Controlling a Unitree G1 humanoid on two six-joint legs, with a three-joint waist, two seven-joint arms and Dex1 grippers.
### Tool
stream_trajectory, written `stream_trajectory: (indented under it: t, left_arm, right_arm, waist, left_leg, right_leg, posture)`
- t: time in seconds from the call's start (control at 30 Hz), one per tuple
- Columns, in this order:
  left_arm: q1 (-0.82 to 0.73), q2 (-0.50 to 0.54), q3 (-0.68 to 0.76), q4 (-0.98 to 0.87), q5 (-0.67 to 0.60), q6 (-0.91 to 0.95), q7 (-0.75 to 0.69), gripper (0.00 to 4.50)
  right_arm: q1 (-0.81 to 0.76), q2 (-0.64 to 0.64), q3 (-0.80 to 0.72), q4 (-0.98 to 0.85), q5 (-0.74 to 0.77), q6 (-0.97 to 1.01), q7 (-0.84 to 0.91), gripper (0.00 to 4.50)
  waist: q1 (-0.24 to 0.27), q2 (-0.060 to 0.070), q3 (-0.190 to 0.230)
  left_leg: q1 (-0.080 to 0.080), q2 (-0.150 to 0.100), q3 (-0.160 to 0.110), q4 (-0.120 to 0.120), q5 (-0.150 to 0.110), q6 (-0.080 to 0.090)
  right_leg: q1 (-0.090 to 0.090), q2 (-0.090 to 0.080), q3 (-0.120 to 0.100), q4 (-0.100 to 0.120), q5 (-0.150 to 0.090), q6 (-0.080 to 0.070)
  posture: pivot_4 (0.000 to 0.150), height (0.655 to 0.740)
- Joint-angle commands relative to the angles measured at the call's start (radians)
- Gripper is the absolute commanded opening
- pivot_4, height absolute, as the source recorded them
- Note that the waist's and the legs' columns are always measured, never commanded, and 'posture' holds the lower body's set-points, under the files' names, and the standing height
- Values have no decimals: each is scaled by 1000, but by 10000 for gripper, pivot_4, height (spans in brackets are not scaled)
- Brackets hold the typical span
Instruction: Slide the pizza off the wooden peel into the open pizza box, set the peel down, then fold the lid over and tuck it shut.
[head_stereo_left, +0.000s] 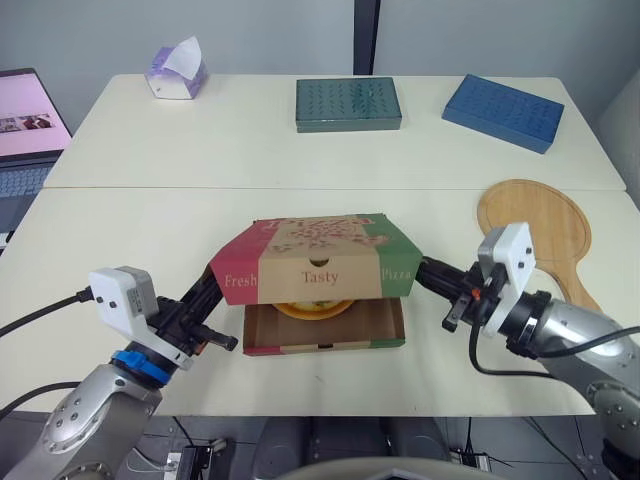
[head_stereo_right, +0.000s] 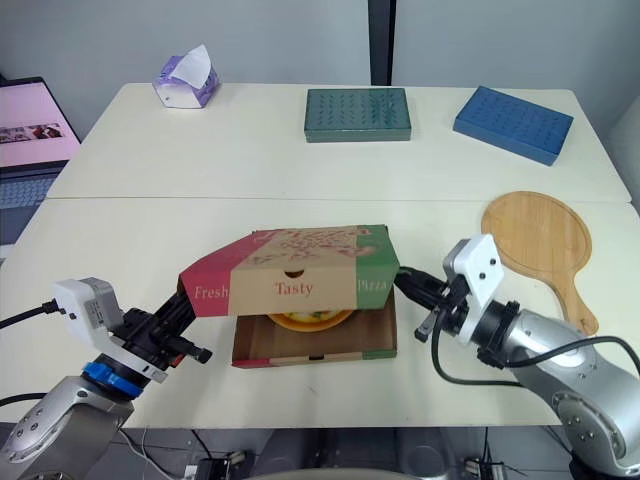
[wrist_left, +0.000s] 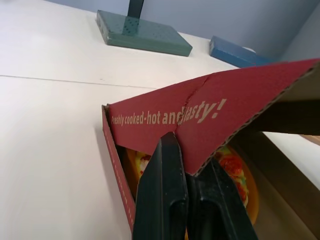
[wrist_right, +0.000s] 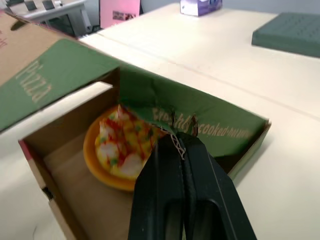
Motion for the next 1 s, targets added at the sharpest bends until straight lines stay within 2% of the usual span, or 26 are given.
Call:
stream_trajectory:
  t: [0.03,0.13,0.17,0.2,0.3,0.4,0.57,0.63,0.8,0.97,1.0]
  left_arm:
    - [41,-6,-27,-14,7,-25,-48,0]
    - [53,-4,-15,12,4,-38,-58,0]
    - [59,4,-1,21,-10,-37,-70,1923]
    - [68,13,11,25,-19,-40,-88,4174]
    - [113,44,55,31,-38,-54,-158,12301]
    - [137,92,102,54,-63,-53,-236,22446]
    - [156,239,189,126,-159,19,-391,38568]
    - [161,303,228,168,-187,61,-443,44826]
    - [139,445,325,300,-210,155,-593,44826]
    - [87,544,364,457,-96,155,-721,44826]
    - [45,560,362,502,-74,147,-718,42998]
  right_arm:
    - [47,-15,64,-26,-103,-95,38,542]
    - [82,-21,91,-6,-159,-142,64,542]
    - [95,-19,92,6,-173,-160,72,59]
    - [106,-16,89,18,-181,-174,81,2111]
    - [144,-19,67,48,-187,-213,125,9800]
    - [171,-31,50,71,-195,-241,170,20520]
    - [217,-74,32,104,-223,-277,238,38373]
    - [227,-90,13,121,-223,-281,261,38499]
    - [226,-135,-55,157,-197,-279,330,38499]
    - [205,-170,-102,190,-202,-272,370,38499]
    - [199,-179,-108,197,-206,-272,378,38499]
  waist:
    - [0,0,-1]
    - [0,-1,-1]
    - [0,-1,-1]
    - [0,-1,-1]
    - [1,-1,-1]
    - [2,-1,-1]
    - [4,-2,-1]
    - [4,-2,-1]
    - [3,-2,-1]
    - [3,-2,-1]
    - [3,-2,-1]
  left_leg:
    - [0,0,0,0,0,0]
    - [0,0,0,0,0,0]
    - [0,0,0,0,0,0]
    - [0,0,0,0,0,0]
    - [0,0,0,0,0,0]
    - [0,0,0,0,0,0]
    - [0,0,0,0,0,0]
    - [0,0,0,-1,0,0]
    - [1,0,0,-1,0,0]
    - [1,0,0,-2,0,0]
    - [1,0,0,-3,0,0]
  right_leg:
    - [0,0,0,0,0,0]
    - [0,0,0,0,0,0]
    - [0,0,0,0,0,0]
    - [0,0,0,0,0,0]
    - [0,0,0,0,0,0]
    - [0,0,0,0,0,0]
    - [1,0,-1,-1,-1,-1]
    - [1,0,-1,-1,-1,-1]
    - [1,0,-1,-1,-1,-1]
    - [1,0,-1,-1,-1,-1]
    - [1,0,-1,-1,-1,-1]
  posture:
    - [1500,7400]
    - [1500,7400]
    - [1500,7400]
    - [1500,7400]
    - [1500,7400]
    - [1500,7400]
    - [1500,7400]
    - [1500,7400]
    - [1500,7400]
    - [1500,7400]
    - [1500,7400]
